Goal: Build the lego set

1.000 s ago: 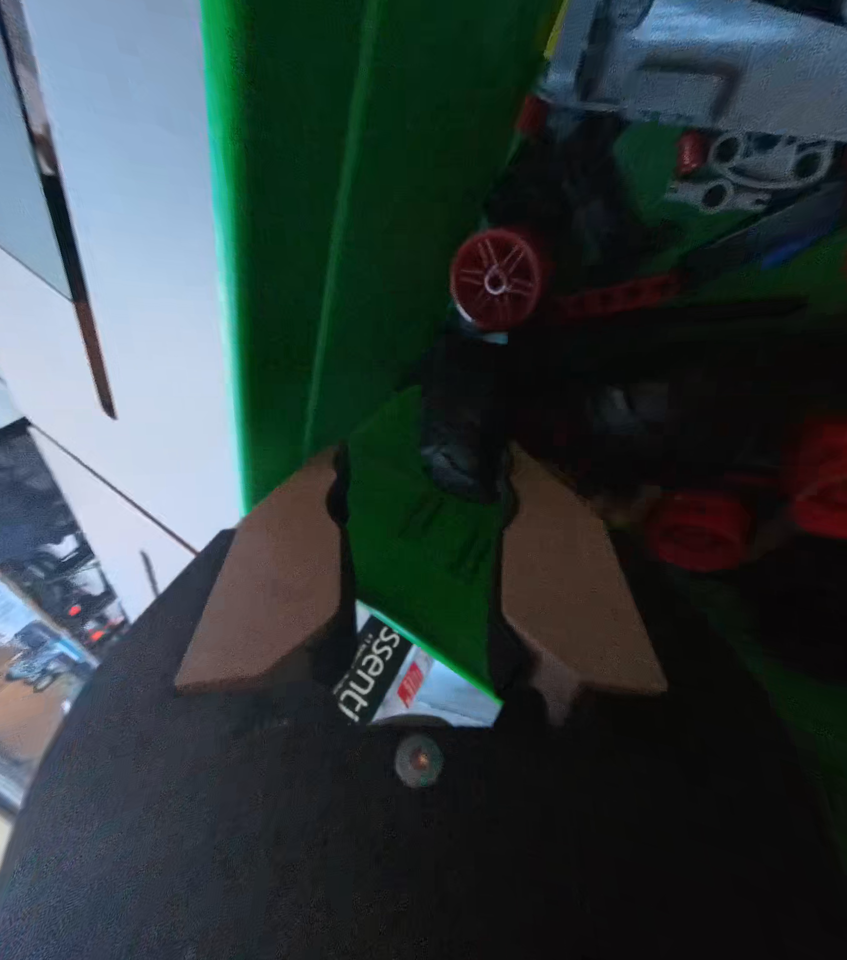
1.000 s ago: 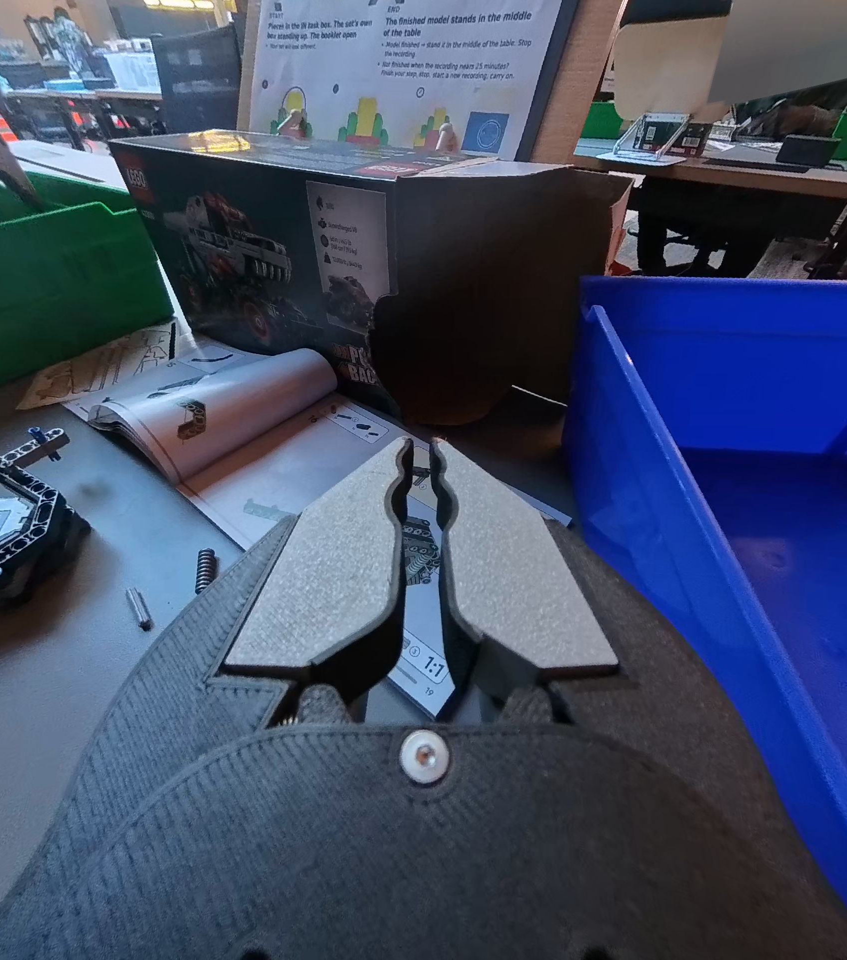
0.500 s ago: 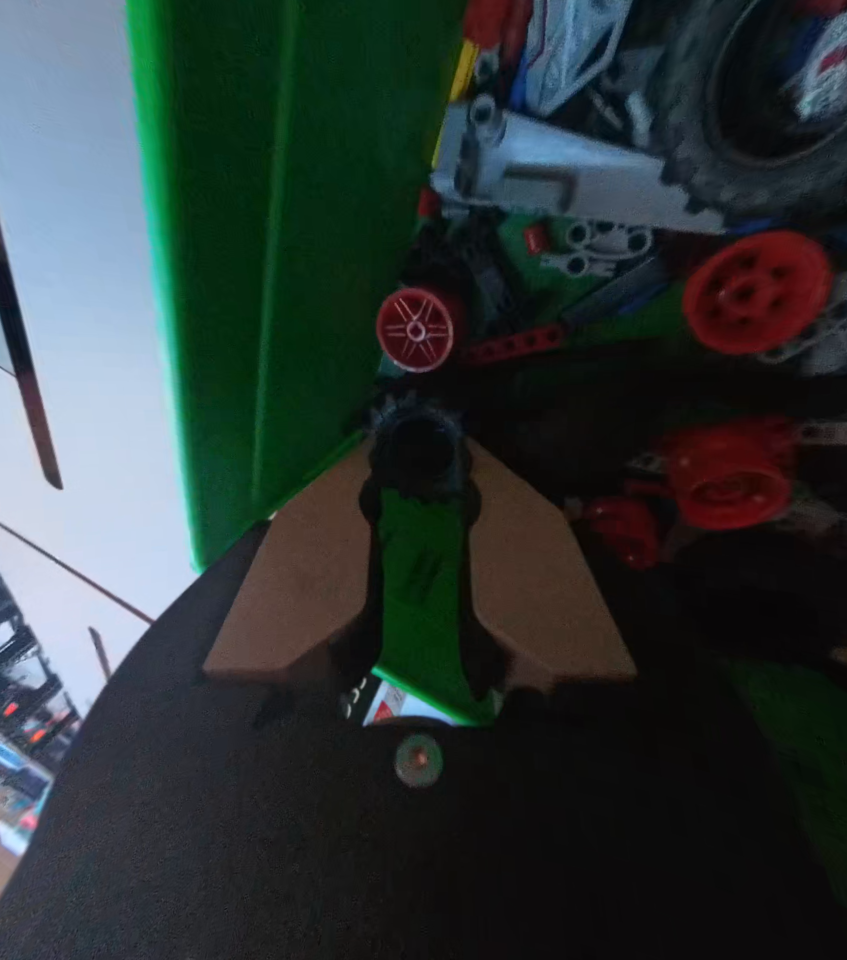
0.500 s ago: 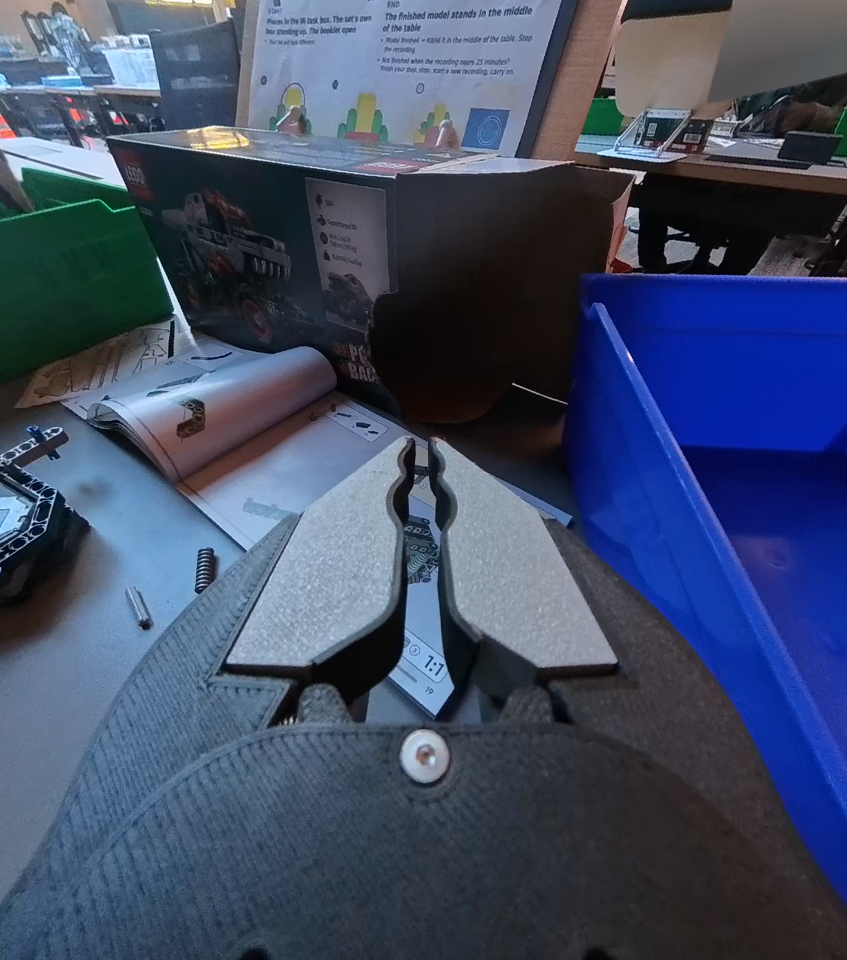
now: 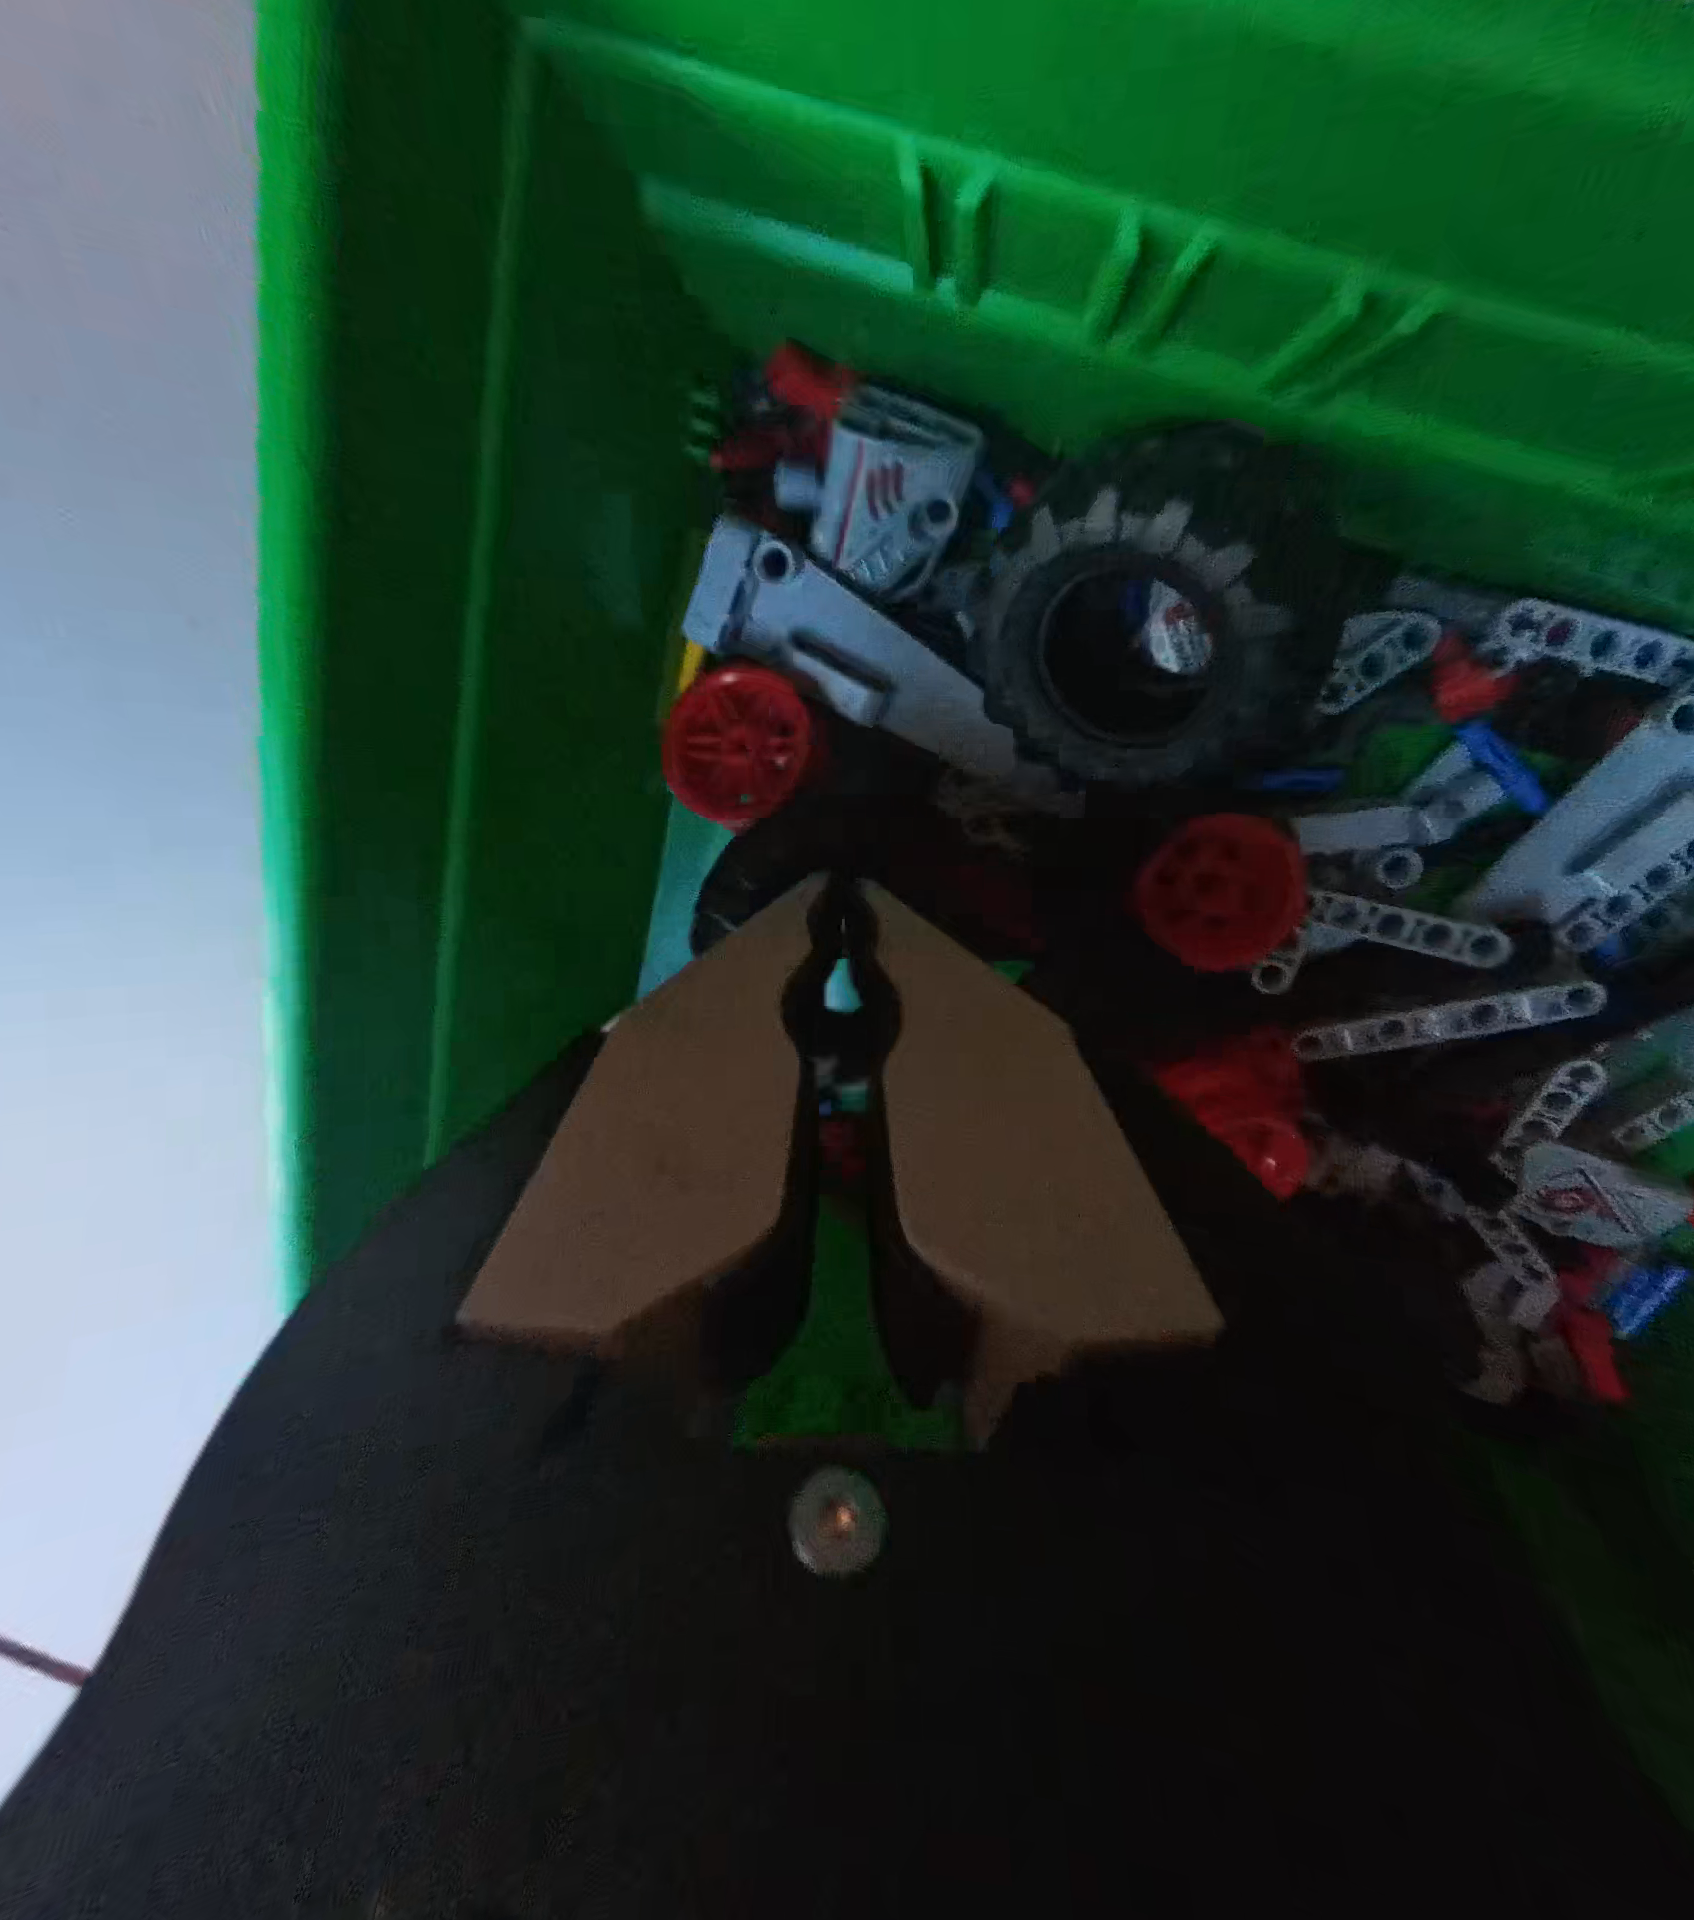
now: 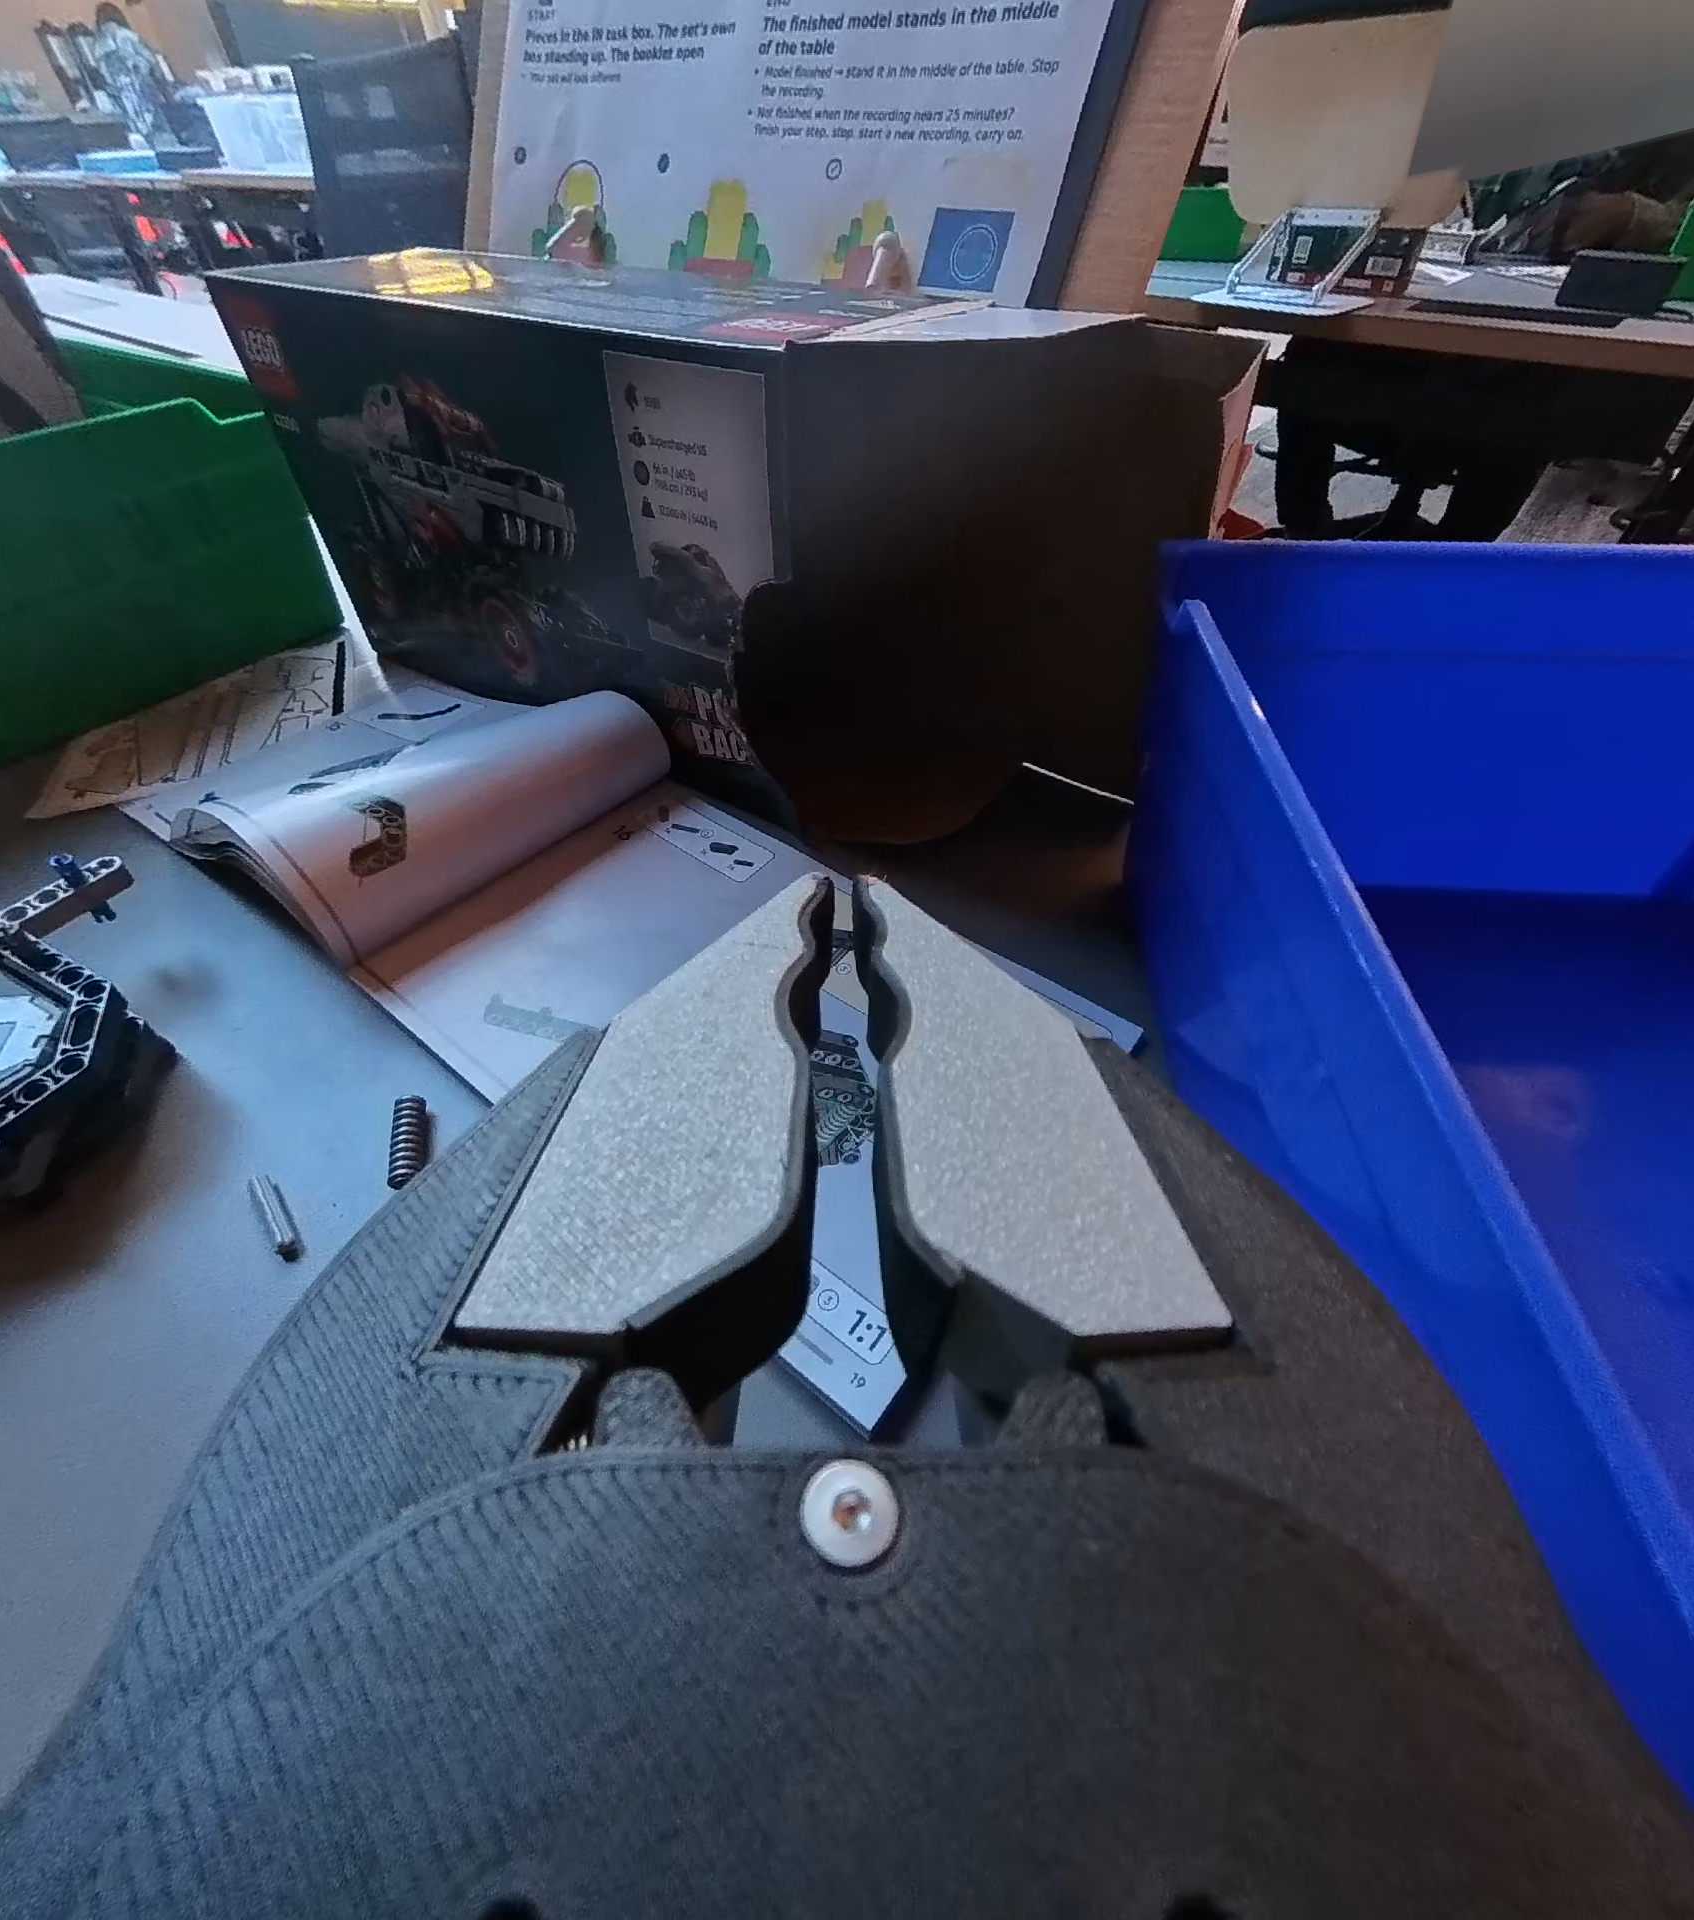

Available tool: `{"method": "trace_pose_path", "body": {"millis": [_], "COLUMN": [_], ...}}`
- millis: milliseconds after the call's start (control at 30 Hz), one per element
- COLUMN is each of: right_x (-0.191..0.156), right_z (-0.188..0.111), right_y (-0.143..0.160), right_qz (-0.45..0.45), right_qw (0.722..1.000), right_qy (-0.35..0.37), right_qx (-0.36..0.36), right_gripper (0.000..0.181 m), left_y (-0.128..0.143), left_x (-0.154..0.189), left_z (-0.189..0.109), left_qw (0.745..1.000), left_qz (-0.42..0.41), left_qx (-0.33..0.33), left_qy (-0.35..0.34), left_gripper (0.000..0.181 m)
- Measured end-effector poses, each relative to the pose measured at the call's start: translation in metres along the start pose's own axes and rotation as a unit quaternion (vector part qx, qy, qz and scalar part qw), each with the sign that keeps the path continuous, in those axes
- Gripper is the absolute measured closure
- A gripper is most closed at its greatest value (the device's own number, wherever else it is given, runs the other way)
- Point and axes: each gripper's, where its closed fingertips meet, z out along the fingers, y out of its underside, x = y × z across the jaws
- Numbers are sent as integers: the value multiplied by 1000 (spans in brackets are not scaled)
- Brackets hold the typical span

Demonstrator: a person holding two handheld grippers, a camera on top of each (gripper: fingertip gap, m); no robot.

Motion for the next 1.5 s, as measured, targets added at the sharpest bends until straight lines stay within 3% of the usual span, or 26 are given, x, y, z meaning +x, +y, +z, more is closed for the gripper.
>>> {"method": "trace_pose_path", "body": {"millis": [33, 133, 200, 267, 400, 467, 567, 700, 733, 767, 900, 1000, 1067, 1167, 1233, 1267, 1300, 1367, 1433, 1500], "right_x": [0, 0, 0, 0, 0, 0, 0, 1, 1, 1, 1, 1, 0, -1, -3, -4, -5, -6, -8, -9], "right_z": [0, 0, 0, 0, 0, 0, 0, -1, -1, -1, -1, -1, -2, -2, -1, -1, -1, -2, -2, -3], "right_y": [0, 0, 0, 0, -1, 0, 0, -1, -1, -1, -1, -1, -1, -1, -1, -2, -2, -3, -4, -5], "right_qz": [0, 1, 1, 1, 1, 1, 1, 2, 2, 3, 3, 2, 2, 4, 5, 5, 4, 2, 2, 1], "right_qw": [1000, 1000, 1000, 1000, 1000, 1000, 1000, 1000, 1000, 1000, 1000, 1000, 1000, 1000, 1000, 1000, 1000, 1000, 1000, 1000], "right_qy": [0, 0, 0, 0, 0, 0, 0, 1, 1, 1, 1, 2, 1, -3, -8, -10, -12, -15, -18, -19], "right_qx": [0, 0, 0, 1, 2, 2, 2, 3, 4, 4, 3, 4, 5, 6, 6, 7, 8, 9, 11, 13], "right_gripper": [181, 181, 181, 181, 181, 181, 181, 181, 181, 181, 181, 181, 181, 181, 181, 181, 181, 181, 181, 181], "left_y": [-3, -19, -21, -13, 1, -3, -8, 37, 41, 41, 32, 20, 20, 8, 14, 24, 40, 63, 80, 87], "left_x": [-6, -16, -19, -19, -18, -19, 11, 34, 39, 40, 31, -9, -8, -2, 20, 35, 47, 41, 44, 49], "left_z": [-3, -20, -30, -36, -46, -55, -60, -27, -21, -17, -8, 1, -3, -30, -47, -50, -51, -44, -30, -18], "left_qw": [1000, 997, 994, 995, 996, 994, 992, 988, 983, 979, 975, 970, 972, 970, 979, 982, 982, 978, 975, 973], "left_qz": [-5, -23, -41, -43, -23, -16, 31, 142, 174, 202, 220, 205, 199, 204, 186, 180, 187, 201, 191, 172], "left_qx": [8, 67, 89, 79, 64, 87, 118, 1, -13, -20, -29, -46, -44, 31, 54, 46, 17, -48, -110, -155], "left_qy": [-18, -37, -37, -34, -54, -58, 23, 58, 50, 31, -13, -125, -120, -126, -69, -27, 6, -28, -13, 21], "left_gripper": [181, 177, 152, 146, 146, 148, 154, 148, 121, 118, 142, 151, 155, 156, 137, 133, 140, 155, 163, 144]}}
